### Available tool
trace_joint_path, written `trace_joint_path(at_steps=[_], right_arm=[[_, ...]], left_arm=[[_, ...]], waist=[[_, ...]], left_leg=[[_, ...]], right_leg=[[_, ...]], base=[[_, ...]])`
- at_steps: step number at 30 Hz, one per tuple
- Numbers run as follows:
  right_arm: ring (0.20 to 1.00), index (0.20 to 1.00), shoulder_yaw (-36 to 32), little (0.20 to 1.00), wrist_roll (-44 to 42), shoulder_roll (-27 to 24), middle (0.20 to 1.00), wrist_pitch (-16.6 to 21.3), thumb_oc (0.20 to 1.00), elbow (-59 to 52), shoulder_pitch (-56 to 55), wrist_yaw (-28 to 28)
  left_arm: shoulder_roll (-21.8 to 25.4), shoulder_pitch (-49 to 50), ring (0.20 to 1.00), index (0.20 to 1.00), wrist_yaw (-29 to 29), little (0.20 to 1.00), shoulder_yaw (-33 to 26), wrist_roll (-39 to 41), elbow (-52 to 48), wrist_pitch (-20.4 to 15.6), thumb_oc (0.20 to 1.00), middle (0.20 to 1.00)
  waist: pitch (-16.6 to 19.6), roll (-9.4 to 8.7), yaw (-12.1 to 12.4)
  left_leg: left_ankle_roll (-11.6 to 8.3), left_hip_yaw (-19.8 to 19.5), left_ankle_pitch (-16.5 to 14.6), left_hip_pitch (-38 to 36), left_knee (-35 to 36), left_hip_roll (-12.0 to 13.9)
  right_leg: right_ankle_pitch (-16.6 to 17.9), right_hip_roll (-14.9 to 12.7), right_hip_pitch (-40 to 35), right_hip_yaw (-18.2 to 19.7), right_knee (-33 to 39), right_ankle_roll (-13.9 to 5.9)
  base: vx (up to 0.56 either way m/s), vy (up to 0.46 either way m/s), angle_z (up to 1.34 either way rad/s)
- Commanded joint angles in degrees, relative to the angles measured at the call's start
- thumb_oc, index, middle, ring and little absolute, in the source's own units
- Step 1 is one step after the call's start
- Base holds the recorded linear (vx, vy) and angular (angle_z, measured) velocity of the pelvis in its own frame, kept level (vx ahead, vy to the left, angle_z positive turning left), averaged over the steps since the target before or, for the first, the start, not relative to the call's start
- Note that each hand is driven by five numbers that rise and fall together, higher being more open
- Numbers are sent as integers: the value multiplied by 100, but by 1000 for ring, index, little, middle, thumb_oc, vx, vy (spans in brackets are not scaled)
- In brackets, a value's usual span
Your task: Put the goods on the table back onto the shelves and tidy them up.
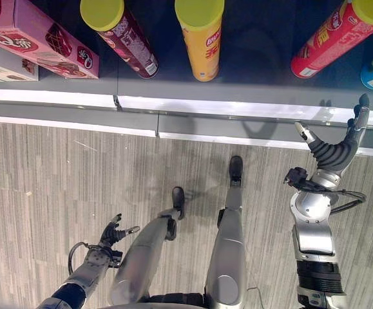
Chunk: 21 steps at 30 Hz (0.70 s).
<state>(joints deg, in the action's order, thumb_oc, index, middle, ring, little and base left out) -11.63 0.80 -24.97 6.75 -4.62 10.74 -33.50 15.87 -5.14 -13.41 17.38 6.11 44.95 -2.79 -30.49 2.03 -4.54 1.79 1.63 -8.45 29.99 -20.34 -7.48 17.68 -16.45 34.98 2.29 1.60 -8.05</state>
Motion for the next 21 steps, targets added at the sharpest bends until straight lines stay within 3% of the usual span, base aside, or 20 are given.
trace_joint_path(at_steps=[1,12,21], right_arm=[[1000,1000,-175,1000,-175,-426,1000,239,1000,-79,332,-131],[1000,1000,59,1000,-416,-833,1000,137,1000,800,1235,-186],[1000,1000,101,1000,43,-1307,1000,-192,1000,1068,1510,-281]], left_arm=[[212,307,1000,1000,13,1000,-135,106,58,-49,1000,1000],[289,261,1000,1000,157,1000,-8,134,70,-89,1000,1000],[363,301,1000,1000,168,1000,-24,158,10,-116,1000,1000]], waist=[[69,134,122],[69,241,303],[69,272,377]], left_leg=[[-501,-530,-30,-372,815,338],[-507,-557,-14,-294,799,324],[-516,-564,7,-226,785,312]], right_leg=[[-665,-101,-29,-162,-443,-212],[-661,-107,35,-189,-451,-206],[-668,-117,90,-209,-474,-207]], base=[[0,0,0],[0,0,0],[-2,0,0]])
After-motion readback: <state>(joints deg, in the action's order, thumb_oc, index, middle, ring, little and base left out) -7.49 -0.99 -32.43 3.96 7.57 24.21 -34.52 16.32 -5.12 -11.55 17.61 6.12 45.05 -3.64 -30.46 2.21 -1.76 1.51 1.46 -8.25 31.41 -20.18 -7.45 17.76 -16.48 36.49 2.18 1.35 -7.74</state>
